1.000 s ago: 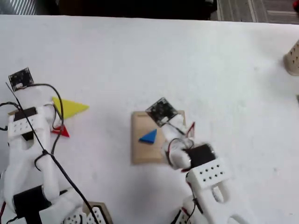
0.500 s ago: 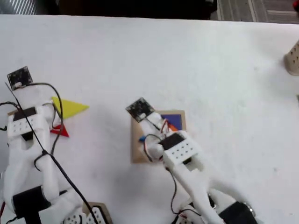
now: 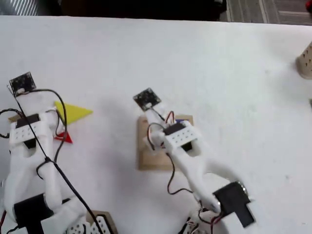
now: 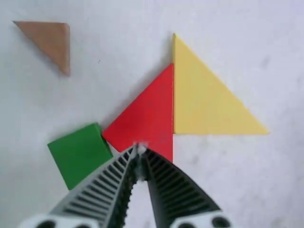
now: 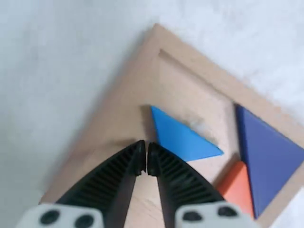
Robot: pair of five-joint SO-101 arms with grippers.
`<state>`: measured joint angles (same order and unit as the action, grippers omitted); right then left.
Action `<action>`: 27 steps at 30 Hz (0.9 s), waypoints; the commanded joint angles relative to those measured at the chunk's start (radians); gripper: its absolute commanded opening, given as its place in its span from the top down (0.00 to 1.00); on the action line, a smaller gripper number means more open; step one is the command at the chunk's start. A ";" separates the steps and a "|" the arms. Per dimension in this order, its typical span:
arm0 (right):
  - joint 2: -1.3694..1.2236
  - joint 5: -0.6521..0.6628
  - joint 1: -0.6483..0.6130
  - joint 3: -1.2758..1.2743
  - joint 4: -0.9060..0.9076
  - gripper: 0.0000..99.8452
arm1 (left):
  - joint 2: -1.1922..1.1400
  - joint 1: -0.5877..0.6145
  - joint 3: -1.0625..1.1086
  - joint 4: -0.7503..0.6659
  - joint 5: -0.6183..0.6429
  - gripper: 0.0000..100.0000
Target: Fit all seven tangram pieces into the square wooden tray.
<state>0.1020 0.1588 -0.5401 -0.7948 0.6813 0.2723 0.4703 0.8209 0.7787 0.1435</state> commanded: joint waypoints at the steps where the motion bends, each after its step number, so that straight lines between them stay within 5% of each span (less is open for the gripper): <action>1: -0.018 0.000 0.028 0.091 0.002 0.98 | 0.038 0.008 -0.009 -0.025 0.012 0.98; 6: 0.231 0.043 0.048 0.046 0.171 0.98 | 0.038 0.008 -0.009 -0.026 0.012 0.98; 14: 0.679 0.044 0.114 -0.282 0.163 0.98 | 0.038 0.008 -0.009 -0.023 0.012 0.98; 27: 0.248 0.044 0.090 -0.210 -0.087 0.98 | 0.038 0.007 0.009 -0.026 0.012 0.98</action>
<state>0.4442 0.1895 -0.4680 -1.0971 0.6214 0.2723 0.4718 0.8332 0.7695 0.1435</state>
